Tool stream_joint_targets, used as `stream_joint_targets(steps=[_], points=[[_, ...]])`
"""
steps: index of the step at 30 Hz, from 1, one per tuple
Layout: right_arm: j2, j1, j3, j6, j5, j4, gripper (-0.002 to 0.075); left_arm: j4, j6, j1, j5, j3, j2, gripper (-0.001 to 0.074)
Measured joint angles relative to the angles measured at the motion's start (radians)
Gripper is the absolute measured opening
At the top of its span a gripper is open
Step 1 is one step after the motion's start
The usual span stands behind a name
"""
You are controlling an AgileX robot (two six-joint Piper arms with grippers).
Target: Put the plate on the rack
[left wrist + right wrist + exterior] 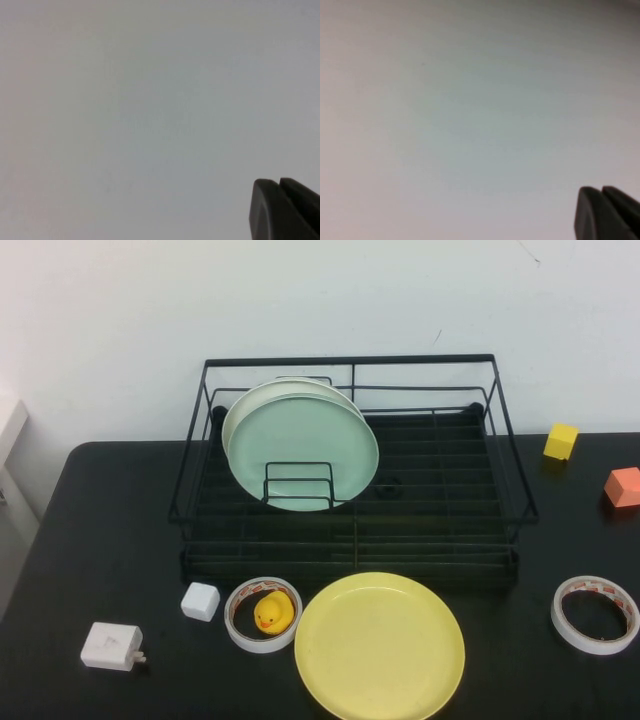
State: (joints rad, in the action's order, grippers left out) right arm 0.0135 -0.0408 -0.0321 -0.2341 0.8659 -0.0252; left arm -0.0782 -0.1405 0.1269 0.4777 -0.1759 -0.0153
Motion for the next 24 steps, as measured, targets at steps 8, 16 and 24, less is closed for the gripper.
stream_joint_targets(steps=[8, 16, 24], points=[[-0.004, 0.000, -0.289, -0.220, -0.382, 0.040, -0.0002, -0.012, 0.251, 0.000, -0.394, -0.317, 0.106, -0.0002], [-0.213, 0.000, -0.591, -0.229, -1.056, 0.047, -0.0002, -0.013, 0.320, 0.000, -0.533, -0.289, 0.194, -0.0002], [-0.576, 0.000, -0.660, -0.256, -1.539, 0.306, -0.0002, -0.031, -0.023, 0.000, -0.790, -0.167, 0.260, -0.0002]])
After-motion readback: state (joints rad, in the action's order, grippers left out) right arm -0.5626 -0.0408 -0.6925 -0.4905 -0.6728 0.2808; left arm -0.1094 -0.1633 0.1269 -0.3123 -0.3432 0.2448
